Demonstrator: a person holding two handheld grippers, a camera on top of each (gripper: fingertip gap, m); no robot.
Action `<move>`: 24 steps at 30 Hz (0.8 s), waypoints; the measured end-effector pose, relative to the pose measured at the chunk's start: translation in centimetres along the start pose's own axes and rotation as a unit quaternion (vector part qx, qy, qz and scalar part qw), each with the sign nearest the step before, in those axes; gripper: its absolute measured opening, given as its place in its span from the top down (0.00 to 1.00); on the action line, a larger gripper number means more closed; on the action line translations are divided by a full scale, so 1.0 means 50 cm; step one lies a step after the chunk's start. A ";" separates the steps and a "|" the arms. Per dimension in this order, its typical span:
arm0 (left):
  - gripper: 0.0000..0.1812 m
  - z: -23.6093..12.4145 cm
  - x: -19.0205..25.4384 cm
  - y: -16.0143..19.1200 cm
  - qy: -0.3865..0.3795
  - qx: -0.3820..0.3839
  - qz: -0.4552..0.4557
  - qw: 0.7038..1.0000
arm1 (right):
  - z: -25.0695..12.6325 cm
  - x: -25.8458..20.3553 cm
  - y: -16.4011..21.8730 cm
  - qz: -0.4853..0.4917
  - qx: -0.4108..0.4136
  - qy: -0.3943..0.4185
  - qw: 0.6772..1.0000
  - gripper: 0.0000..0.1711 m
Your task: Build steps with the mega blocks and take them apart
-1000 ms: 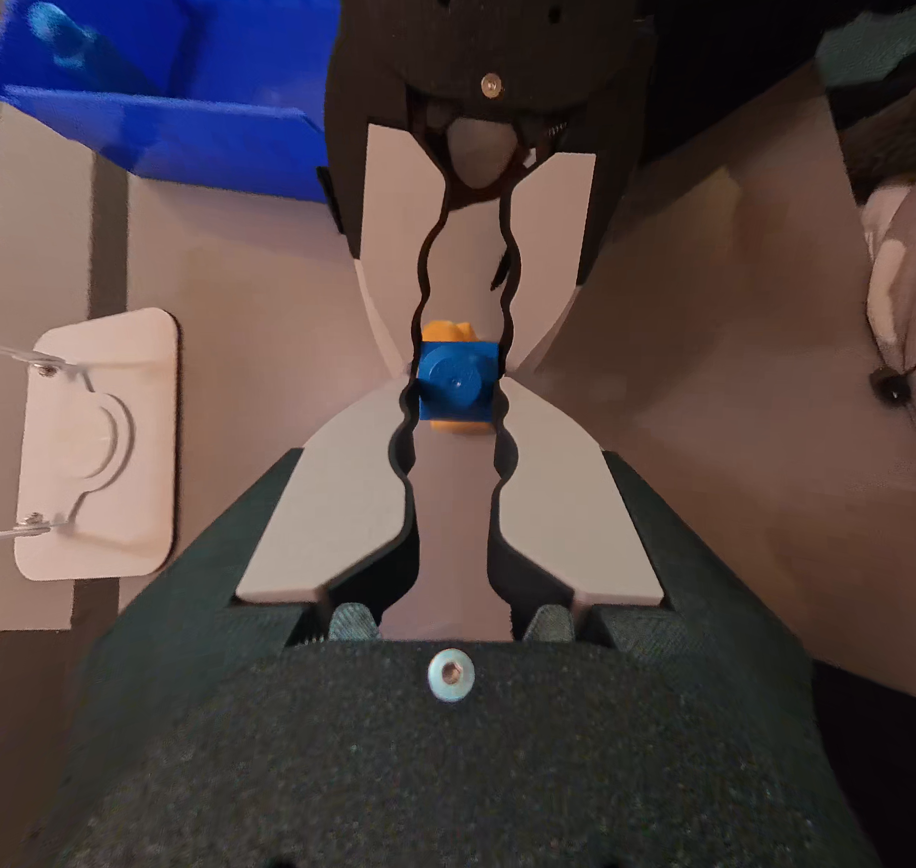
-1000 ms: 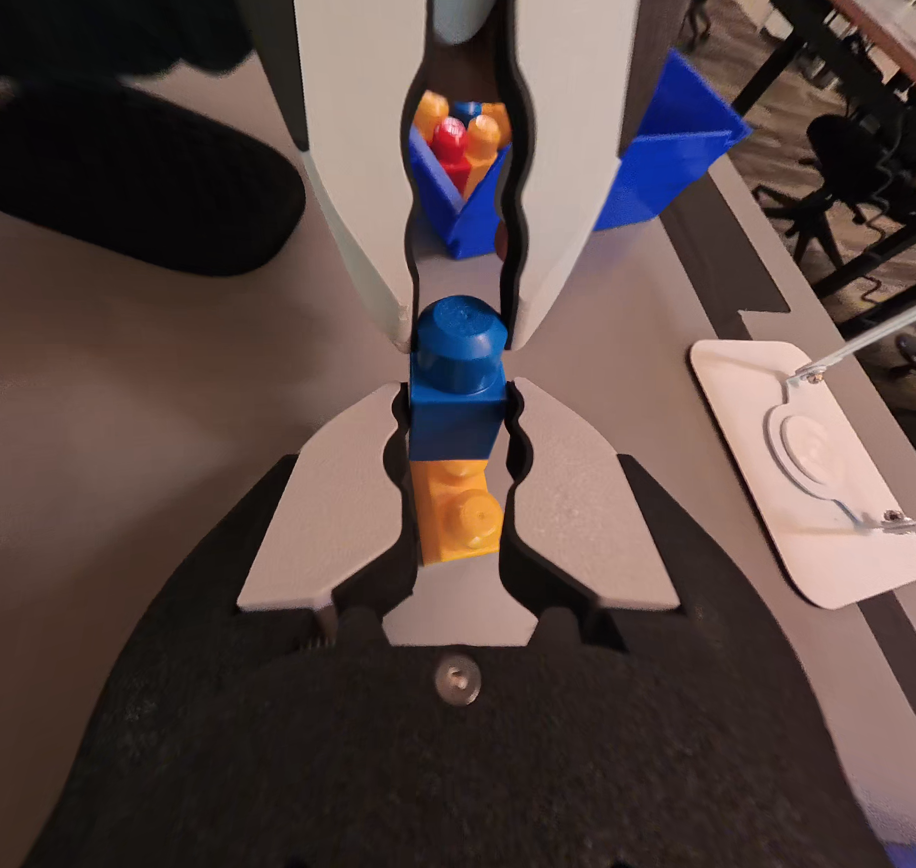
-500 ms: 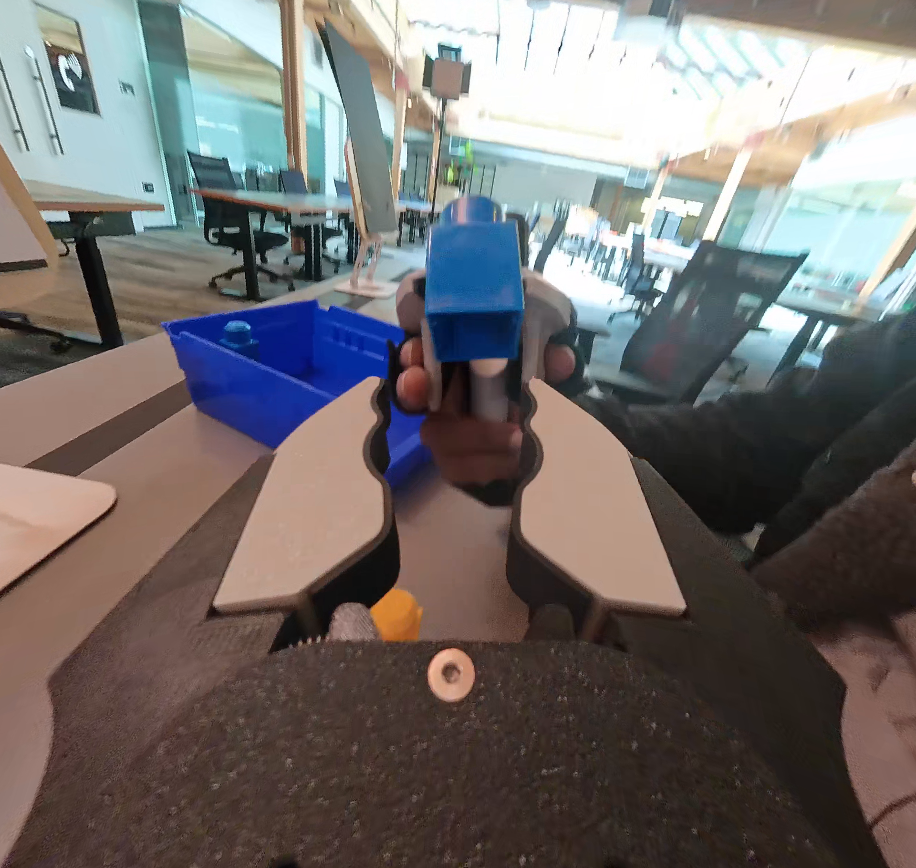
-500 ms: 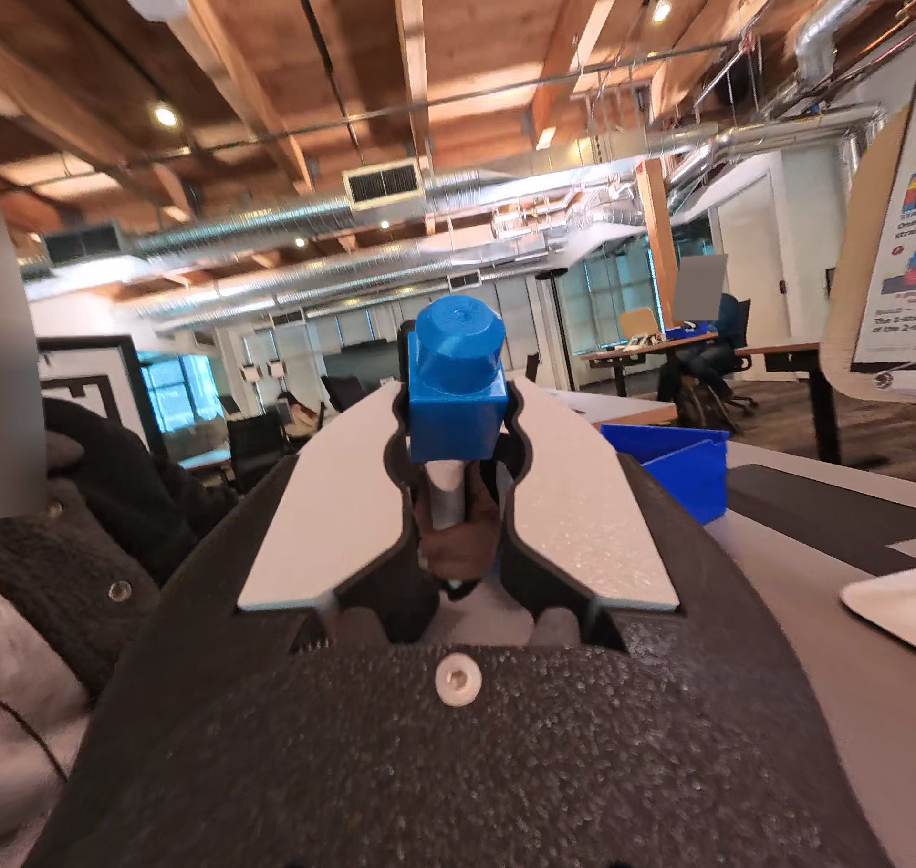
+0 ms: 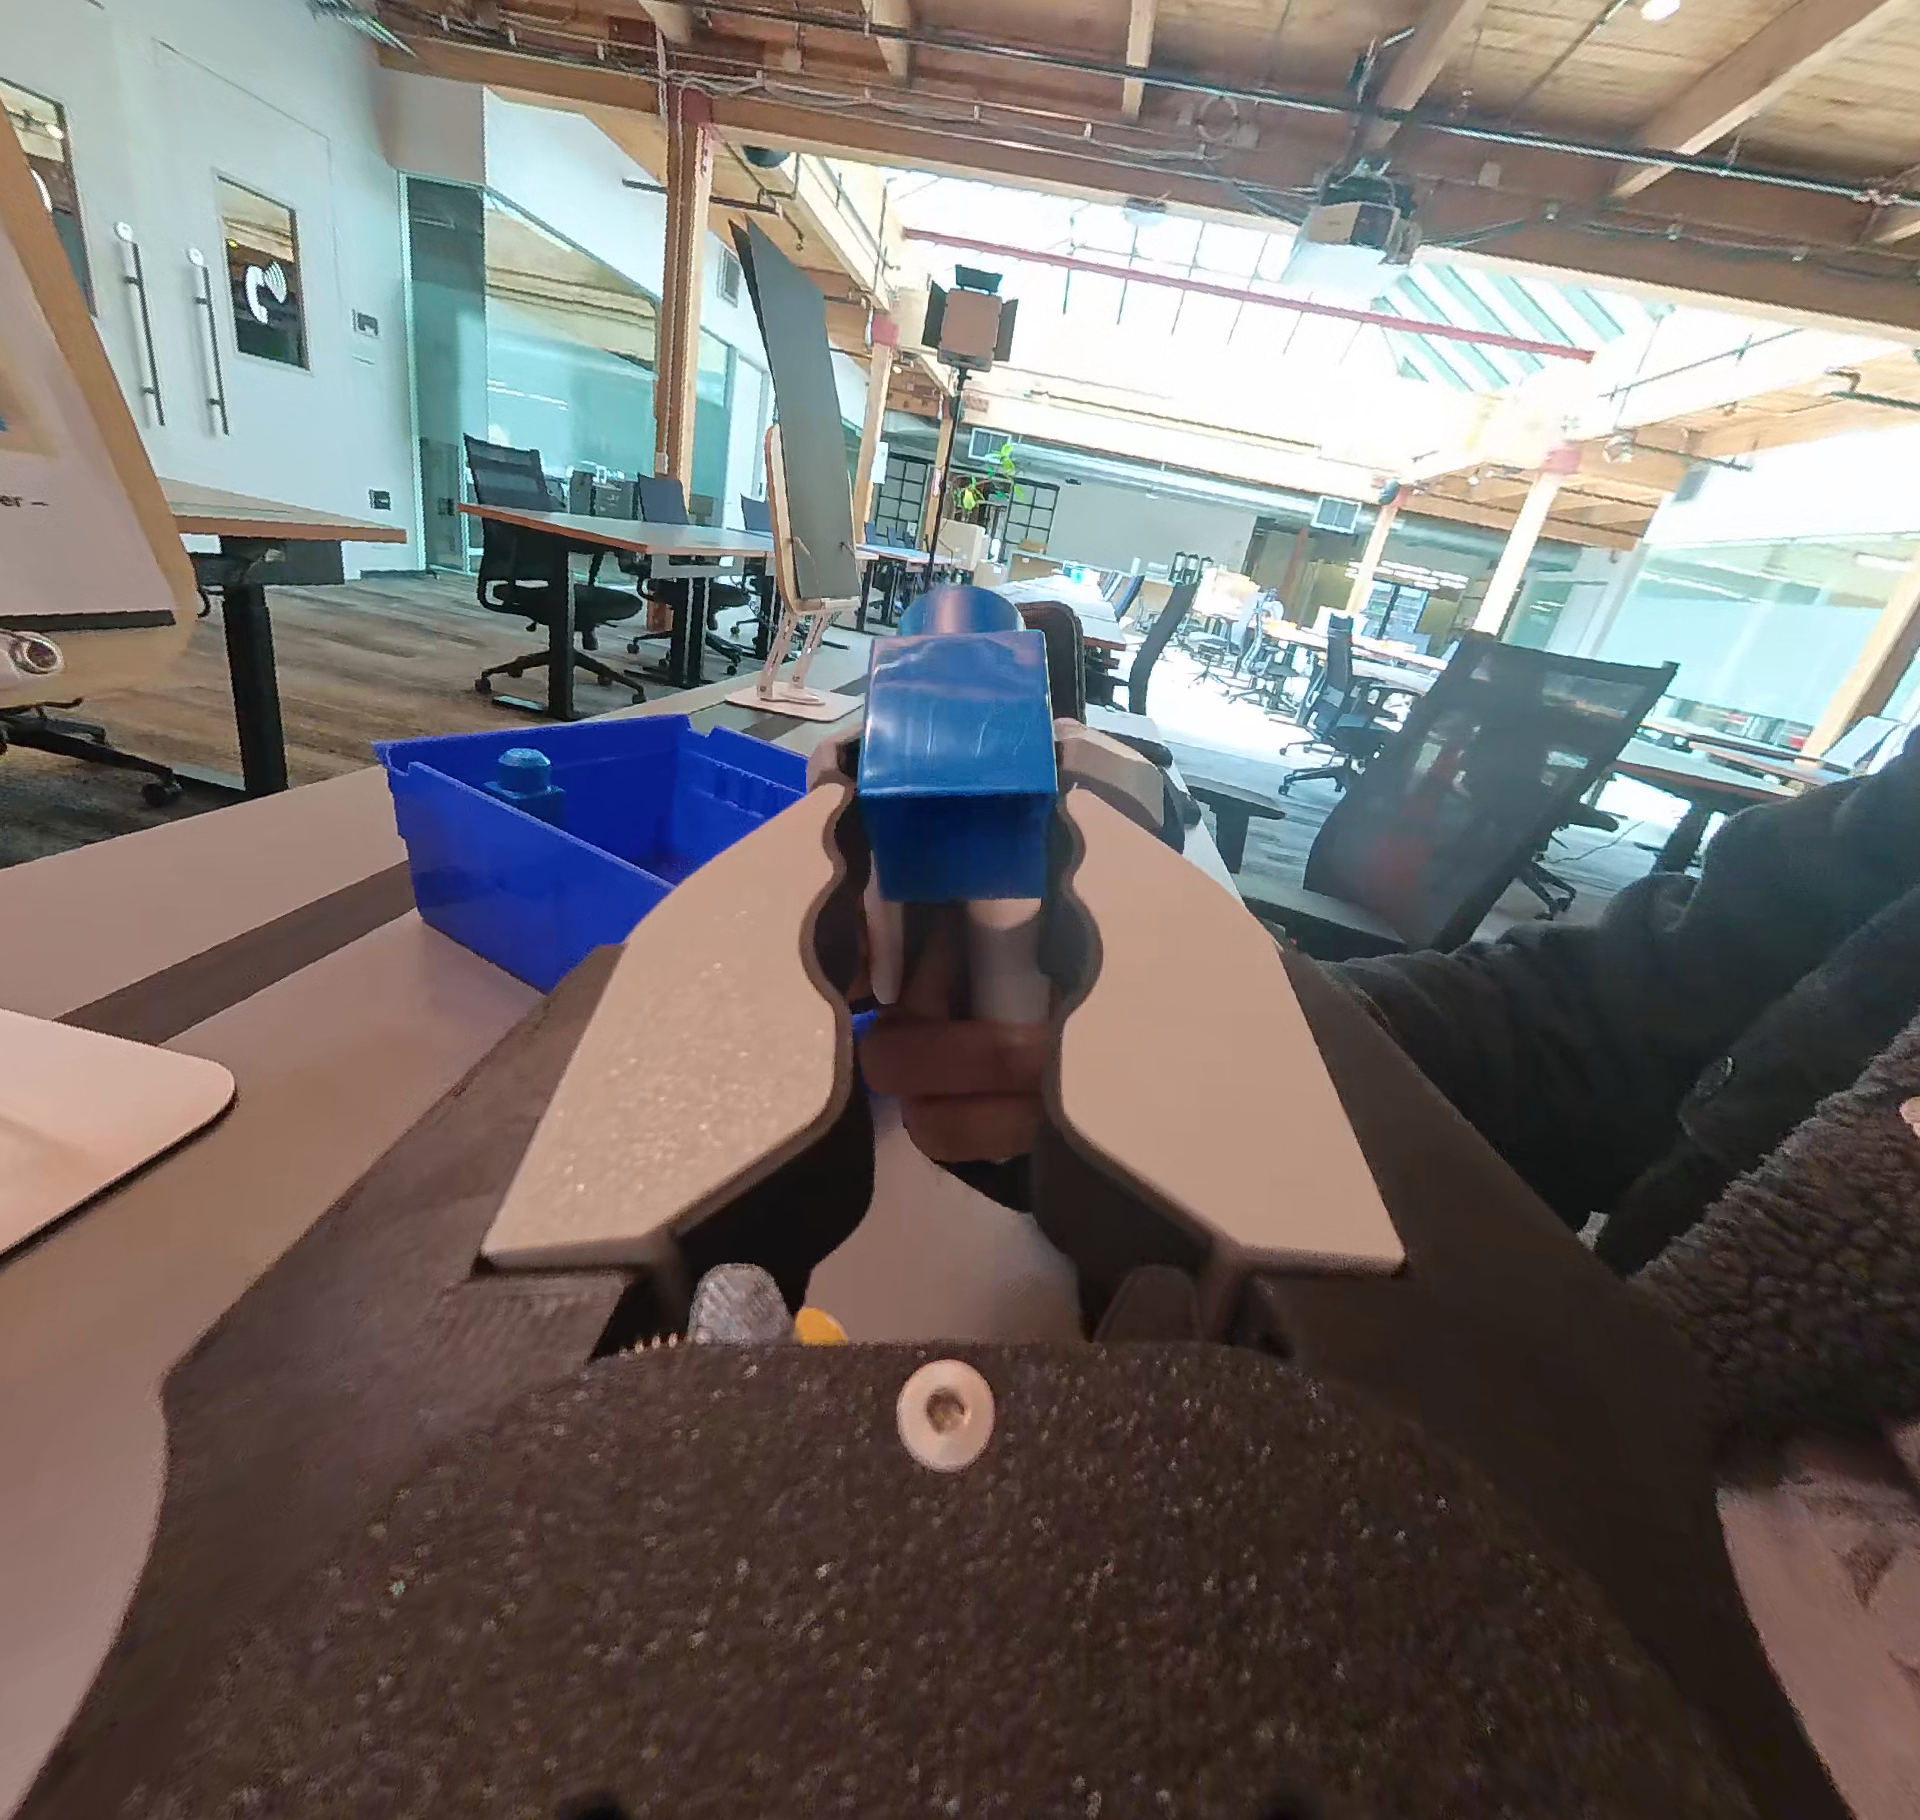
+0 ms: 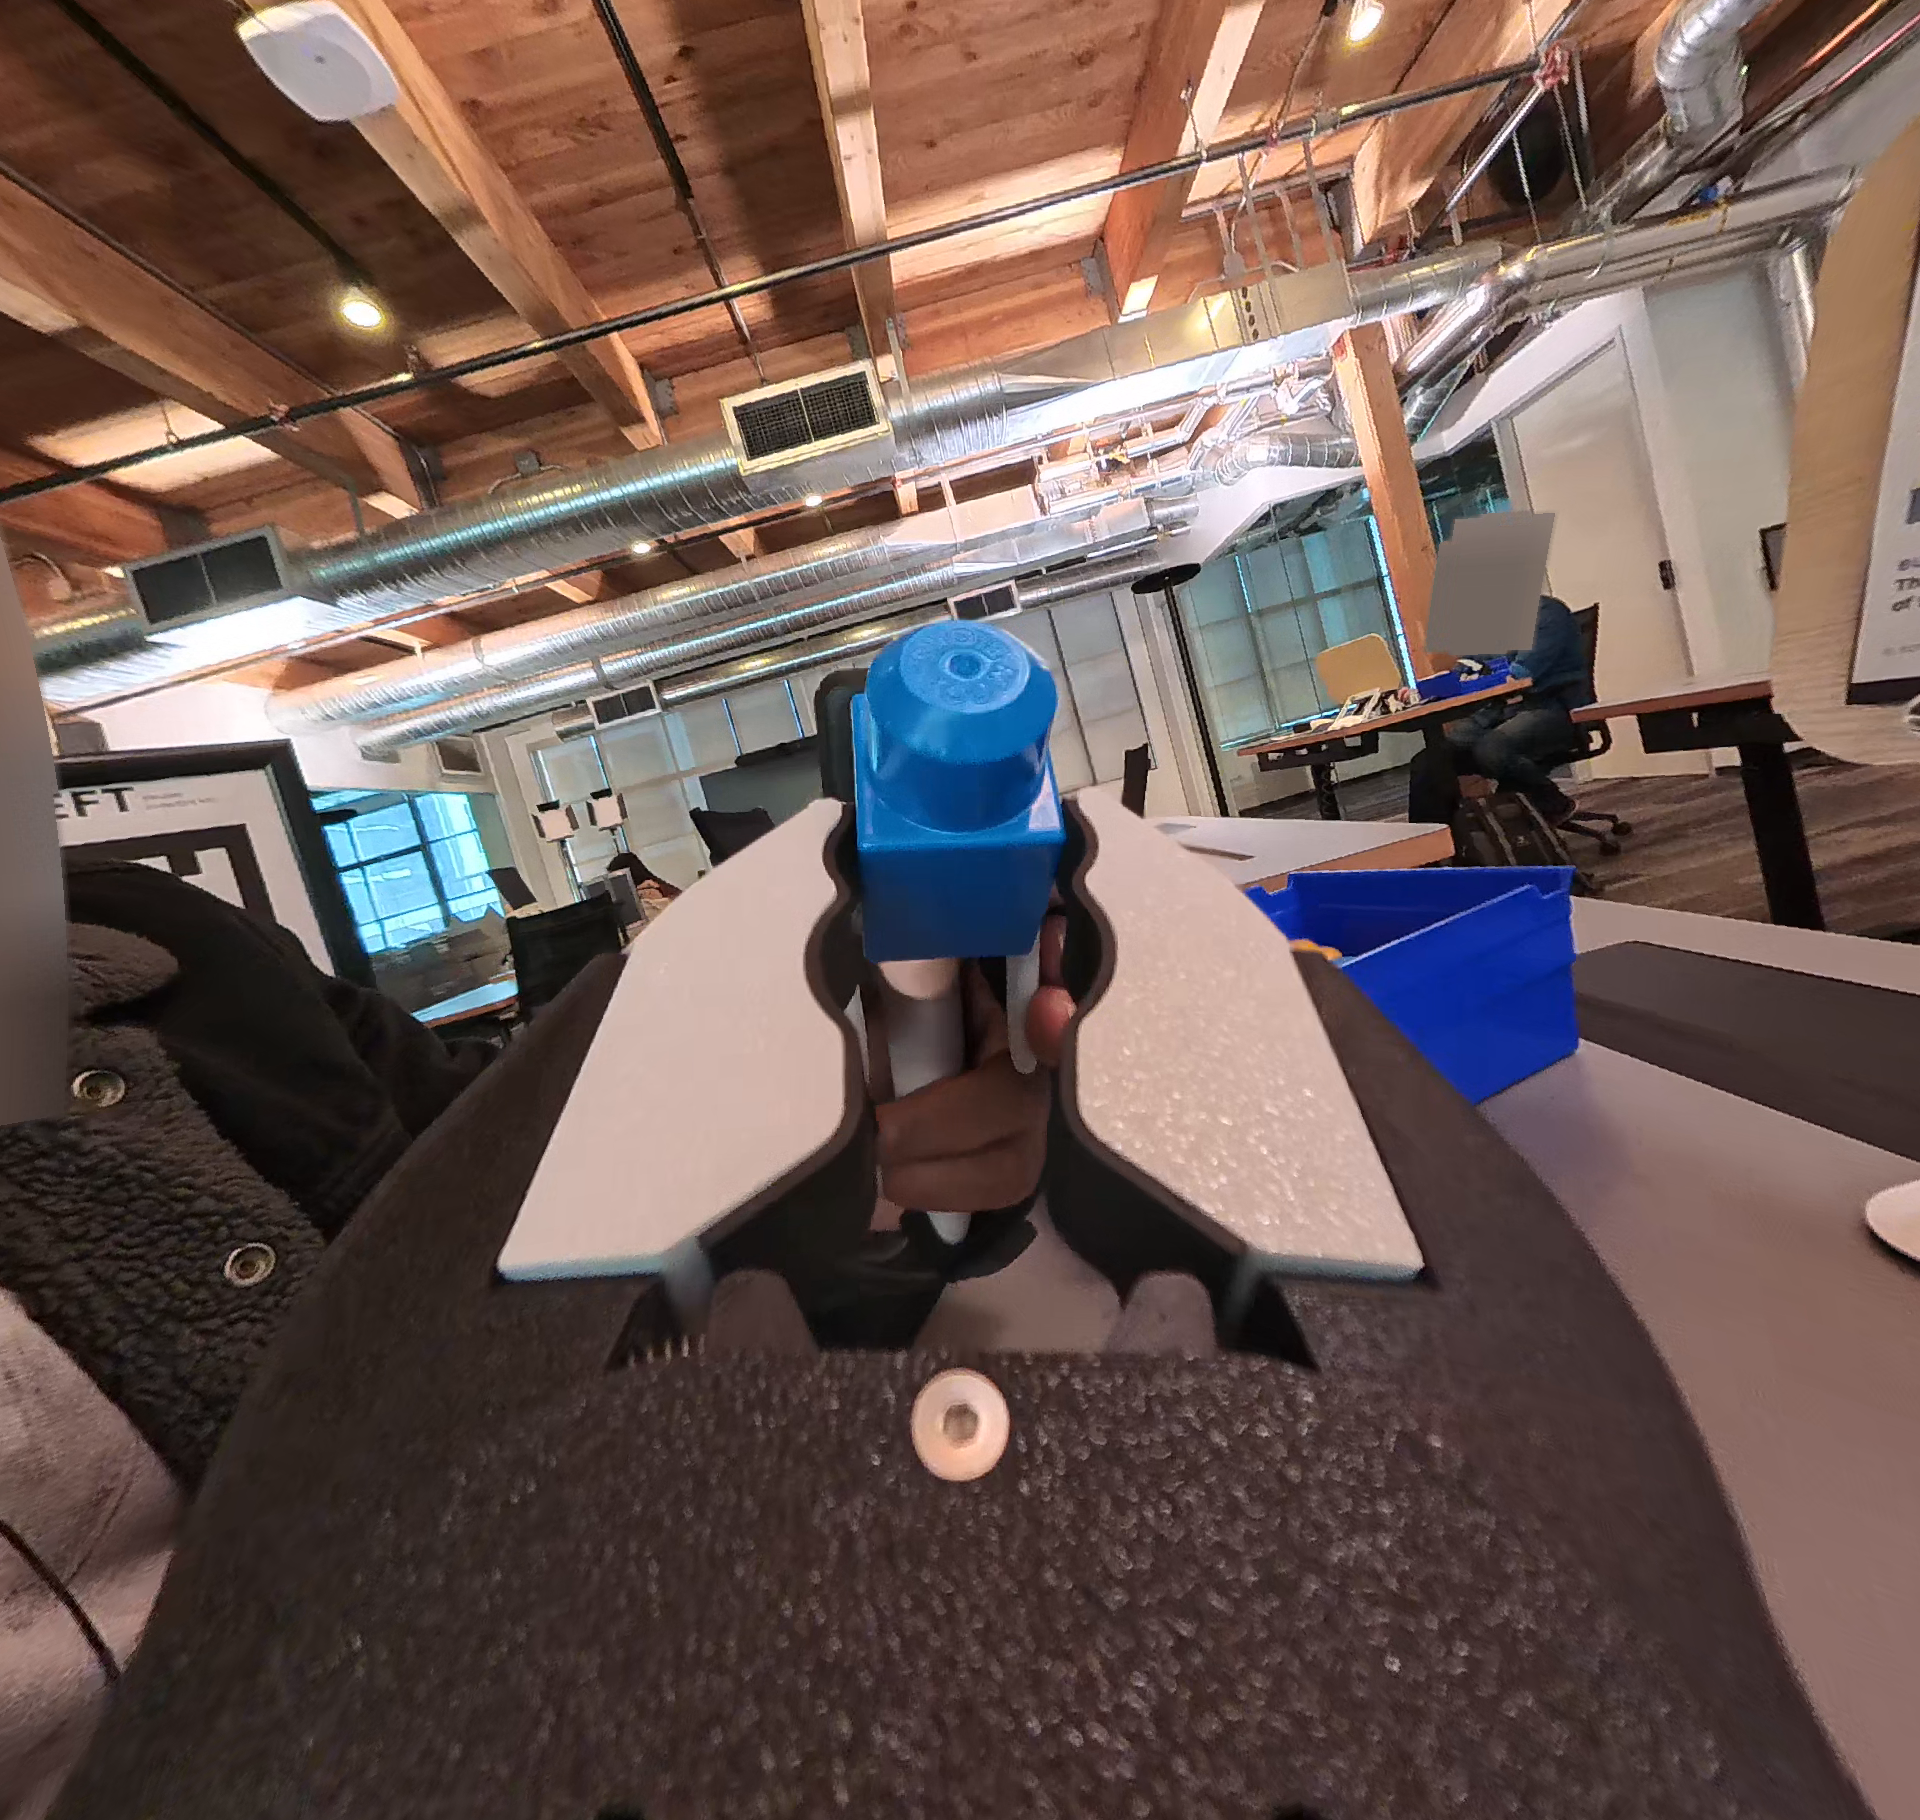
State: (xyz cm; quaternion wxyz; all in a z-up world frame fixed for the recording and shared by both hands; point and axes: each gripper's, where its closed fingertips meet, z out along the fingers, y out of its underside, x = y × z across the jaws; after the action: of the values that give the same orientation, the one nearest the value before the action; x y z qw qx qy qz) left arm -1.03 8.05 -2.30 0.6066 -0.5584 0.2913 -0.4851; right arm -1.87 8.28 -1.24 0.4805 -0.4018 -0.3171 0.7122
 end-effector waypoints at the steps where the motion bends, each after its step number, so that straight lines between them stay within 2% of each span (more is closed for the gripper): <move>1: 0.82 -0.002 -0.001 0.002 0.005 -0.006 -0.002 1.000 | 0.000 0.001 0.004 0.005 -0.009 -0.001 1.000 0.79; 4: 0.82 -0.013 -0.007 0.006 0.018 -0.022 -0.005 1.000 | -0.001 0.002 0.019 0.011 -0.069 -0.005 0.998 0.78; 8: 0.82 -0.035 -0.015 0.027 0.037 -0.082 0.026 0.996 | -0.019 0.008 0.031 -0.063 -0.169 0.013 0.984 0.70; 10: 0.82 -0.048 -0.024 0.050 0.032 -0.124 0.063 0.990 | -0.035 0.012 0.041 -0.103 -0.224 0.023 0.969 0.69; 14: 0.82 -0.061 -0.021 0.083 0.052 -0.171 0.080 0.981 | -0.071 0.026 0.089 -0.151 -0.330 0.037 0.931 0.65; 16: 0.82 -0.062 -0.016 0.098 0.063 -0.187 0.081 0.977 | -0.078 0.036 0.105 -0.161 -0.353 0.044 0.921 0.65; 24: 0.81 -0.060 -0.011 0.126 0.070 -0.213 0.091 0.970 | -0.075 0.028 0.138 -0.155 -0.370 0.023 0.916 0.67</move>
State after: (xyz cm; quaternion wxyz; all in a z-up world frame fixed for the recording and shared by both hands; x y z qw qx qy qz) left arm -2.25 6.77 -9.08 0.4930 -0.6105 0.4794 -0.3930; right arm -1.86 7.50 -9.17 0.4087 -0.5134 -0.6049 0.4512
